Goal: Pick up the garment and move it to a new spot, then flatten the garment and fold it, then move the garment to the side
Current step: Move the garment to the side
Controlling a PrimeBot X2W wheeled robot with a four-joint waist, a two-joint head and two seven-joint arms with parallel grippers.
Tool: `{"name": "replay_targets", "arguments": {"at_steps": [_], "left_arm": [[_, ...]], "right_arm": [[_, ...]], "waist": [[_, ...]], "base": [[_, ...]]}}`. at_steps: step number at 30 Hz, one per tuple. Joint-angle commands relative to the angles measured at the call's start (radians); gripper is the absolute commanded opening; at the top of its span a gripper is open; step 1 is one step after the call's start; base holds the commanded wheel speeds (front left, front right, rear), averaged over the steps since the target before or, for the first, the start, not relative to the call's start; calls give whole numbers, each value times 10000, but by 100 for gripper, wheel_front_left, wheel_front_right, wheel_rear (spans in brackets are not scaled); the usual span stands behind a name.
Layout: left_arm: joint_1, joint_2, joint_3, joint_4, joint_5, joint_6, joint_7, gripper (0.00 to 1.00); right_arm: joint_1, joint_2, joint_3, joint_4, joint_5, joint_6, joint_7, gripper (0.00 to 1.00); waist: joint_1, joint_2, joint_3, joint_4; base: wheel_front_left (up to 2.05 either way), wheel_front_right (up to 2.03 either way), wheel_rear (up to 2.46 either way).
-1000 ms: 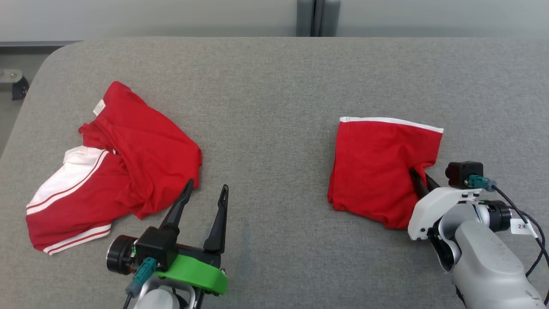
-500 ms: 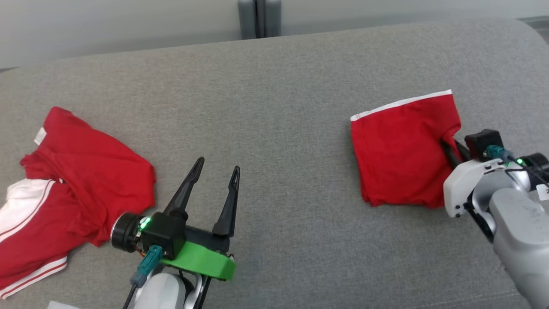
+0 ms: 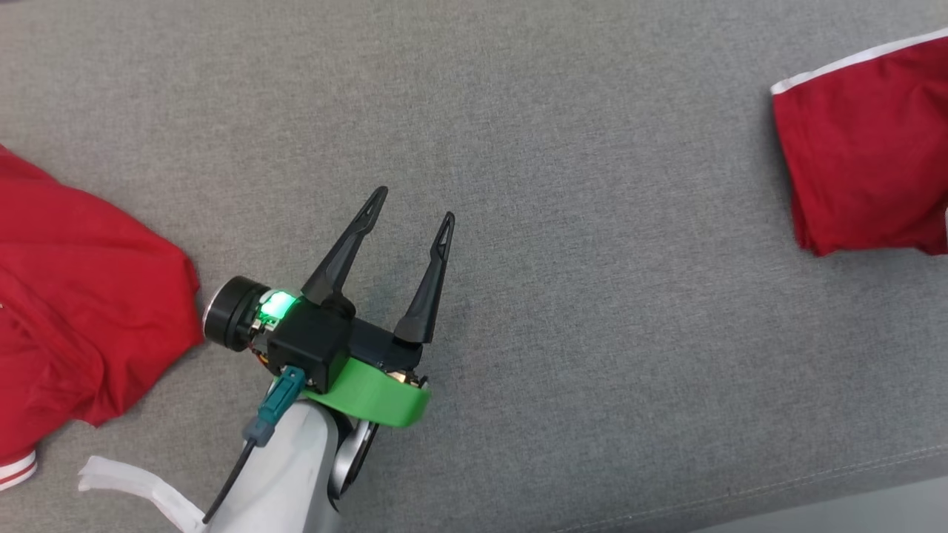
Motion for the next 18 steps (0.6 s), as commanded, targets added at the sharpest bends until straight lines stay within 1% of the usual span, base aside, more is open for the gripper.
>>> {"name": "replay_targets", "arguments": {"at_steps": [1, 3, 10, 11, 12, 13, 18], "left_arm": [[-261, 82, 13, -57, 57, -28, 9, 100], [-371, 129, 28, -52, 67, -32, 9, 100], [-535, 200, 90, -29, -6, -35, 9, 100], [-522, 196, 94, -8, -19, -34, 9, 100], [-497, 191, 109, 12, -40, -34, 9, 100], [-443, 183, 140, 32, -64, -35, 9, 100], [-167, 134, 236, 158, -159, -36, 9, 100]], "right_arm": [[-304, -108, -131, 176, -69, -14, -106, 0], [-564, -245, -302, 432, -183, -14, -181, 0], [-1259, -414, -710, 1144, -707, -14, -317, 0], [-1339, -429, -826, 1235, -827, -14, -392, 35], [-1359, -374, -950, 1340, -861, -14, -394, 96], [-1336, -281, -1042, 1437, -968, -14, -453, 100], [-1098, 29, -1535, 1851, -1314, -14, -580, 100]], "waist": [[0, 0, 724, 28], [0, 0, 872, 109], [0, 0, 1103, 348], [0, 0, 1083, 385], [0, 0, 1039, 413], [0, 0, 981, 428], [0, 0, 465, 433]], "base": [[0, 0, 0], [0, 0, 0], [0, 0, 0], [0, 0, 0], [0, 0, 0], [0, 0, 0], [0, 0, 0]]}}
